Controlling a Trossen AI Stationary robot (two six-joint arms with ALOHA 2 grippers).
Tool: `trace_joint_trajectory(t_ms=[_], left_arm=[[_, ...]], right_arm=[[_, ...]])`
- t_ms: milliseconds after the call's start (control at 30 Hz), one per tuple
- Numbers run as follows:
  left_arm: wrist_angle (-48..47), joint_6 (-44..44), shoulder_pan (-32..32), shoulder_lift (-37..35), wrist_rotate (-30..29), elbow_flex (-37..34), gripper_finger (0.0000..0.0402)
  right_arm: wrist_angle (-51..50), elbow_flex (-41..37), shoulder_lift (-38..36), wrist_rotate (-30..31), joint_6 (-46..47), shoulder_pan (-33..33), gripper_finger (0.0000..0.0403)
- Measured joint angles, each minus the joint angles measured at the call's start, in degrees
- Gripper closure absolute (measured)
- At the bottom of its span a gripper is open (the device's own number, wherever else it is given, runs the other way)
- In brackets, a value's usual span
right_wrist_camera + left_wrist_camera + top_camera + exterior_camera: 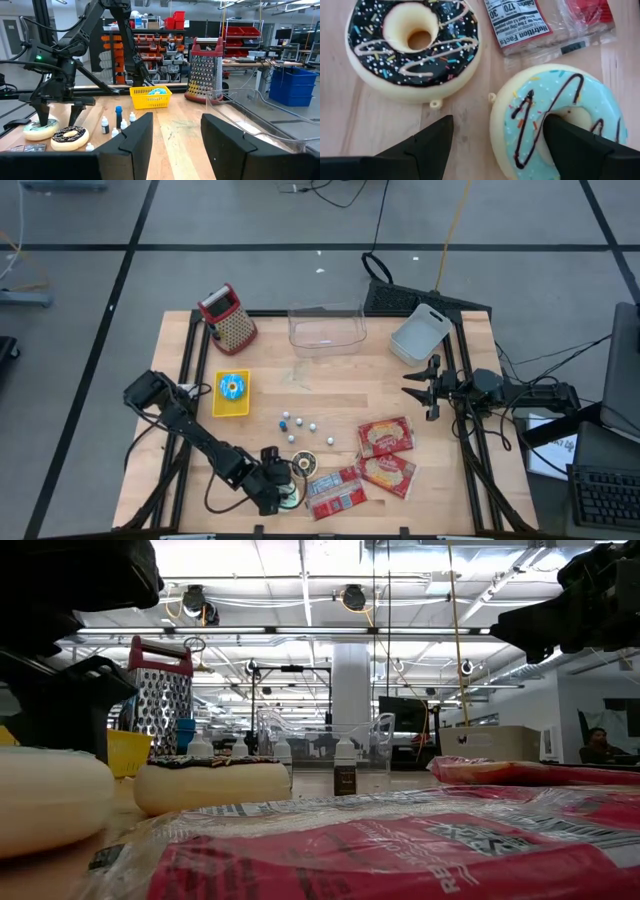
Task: Pick & Place Food Item
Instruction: Put the light blue donut into the yellow bin
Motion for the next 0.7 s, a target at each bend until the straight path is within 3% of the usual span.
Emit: trace_joint_trajectory(t_ms=[300, 700], left_arm=[[0.0, 1.6, 0.0, 0.0, 1.9, 0.1, 0.0115], [1.9, -0.1, -0.1, -0.1, 2.1, 0.1, 0.0222]], right_arm=[[0.0, 0.0, 0.0, 0.0, 0.0, 0.0, 0.0248], [0.0, 0.0, 0.0, 0.0, 0.0, 0.0, 0.0248]])
